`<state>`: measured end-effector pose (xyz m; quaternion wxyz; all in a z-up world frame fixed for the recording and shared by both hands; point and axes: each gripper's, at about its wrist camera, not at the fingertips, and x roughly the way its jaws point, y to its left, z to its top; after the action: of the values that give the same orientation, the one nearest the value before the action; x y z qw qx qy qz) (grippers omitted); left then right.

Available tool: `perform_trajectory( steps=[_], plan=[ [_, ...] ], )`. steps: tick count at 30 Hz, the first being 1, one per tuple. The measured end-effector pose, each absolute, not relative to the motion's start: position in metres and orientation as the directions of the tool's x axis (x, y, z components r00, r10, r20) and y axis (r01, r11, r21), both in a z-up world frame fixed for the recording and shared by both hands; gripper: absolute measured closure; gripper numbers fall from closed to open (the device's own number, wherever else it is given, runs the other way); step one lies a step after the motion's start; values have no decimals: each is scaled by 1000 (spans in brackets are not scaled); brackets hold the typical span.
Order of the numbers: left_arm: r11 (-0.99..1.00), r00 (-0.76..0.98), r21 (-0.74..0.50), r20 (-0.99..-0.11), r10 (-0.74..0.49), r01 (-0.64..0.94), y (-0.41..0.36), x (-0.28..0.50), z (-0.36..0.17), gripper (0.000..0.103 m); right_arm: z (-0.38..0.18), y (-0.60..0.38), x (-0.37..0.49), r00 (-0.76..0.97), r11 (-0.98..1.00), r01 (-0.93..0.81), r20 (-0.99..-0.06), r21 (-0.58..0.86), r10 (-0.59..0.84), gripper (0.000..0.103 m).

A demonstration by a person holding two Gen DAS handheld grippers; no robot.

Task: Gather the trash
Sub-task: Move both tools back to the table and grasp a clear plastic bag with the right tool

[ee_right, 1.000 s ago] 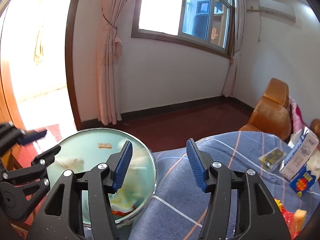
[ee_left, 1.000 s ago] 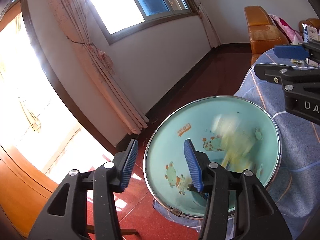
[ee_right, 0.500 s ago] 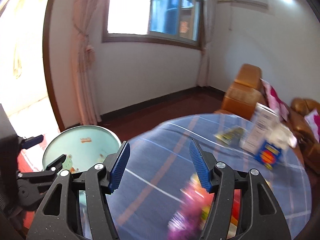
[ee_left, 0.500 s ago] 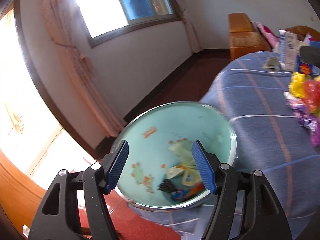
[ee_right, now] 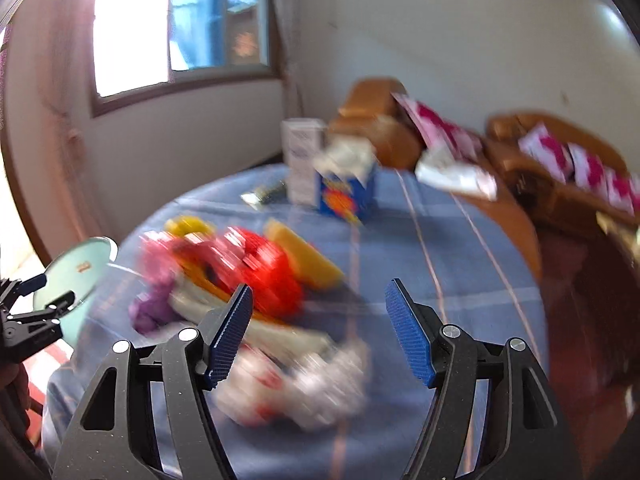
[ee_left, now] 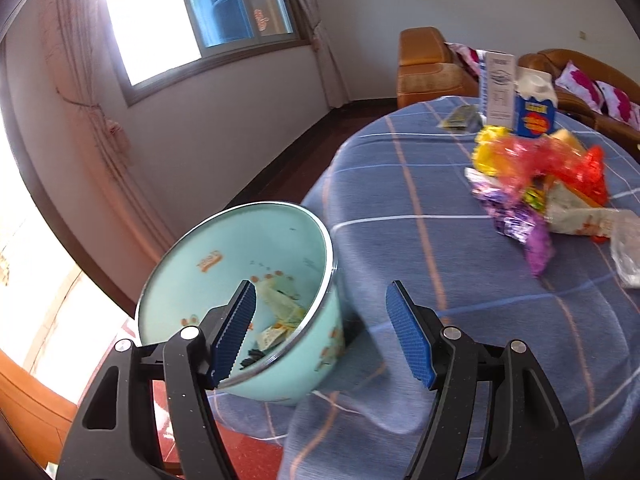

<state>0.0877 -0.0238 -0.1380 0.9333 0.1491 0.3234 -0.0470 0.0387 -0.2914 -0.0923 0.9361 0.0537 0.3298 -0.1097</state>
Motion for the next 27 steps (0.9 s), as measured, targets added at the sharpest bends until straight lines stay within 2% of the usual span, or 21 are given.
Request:
perform_trajectory(
  steps=[9,12,13,15,16,22,27],
  plan=[
    [946,801,246,-598,-25,213,-35,75,-130,35,-127,-292,41,693,972,221,-714,79,-100,38],
    [947,804,243,-594,-25,209,-34,75,-128,35,-134,-293,43,682,973,195,-730,124,-43,56],
    [948,804,241,-594,-26,209,-34,76,-128,35,-134,-292,43,682,974,179,-731,139,-21,71],
    [948,806,241,-592,-27,209,-34,75,-127,35,-131,-289,42,688,976,157,-726,151,2,87],
    [948,807,239,-590,-29,210,-35,75,-126,35,-130,-288,40,691,976,152,-723,157,9,90],
    [951,810,224,-584,-46,215,-37,75,-118,35,-124,-291,33,717,962,139,-694,235,66,94],
    [944,814,216,-576,-82,249,-55,80,-110,35,-93,-310,24,775,953,178,-632,245,18,95]
  ],
)
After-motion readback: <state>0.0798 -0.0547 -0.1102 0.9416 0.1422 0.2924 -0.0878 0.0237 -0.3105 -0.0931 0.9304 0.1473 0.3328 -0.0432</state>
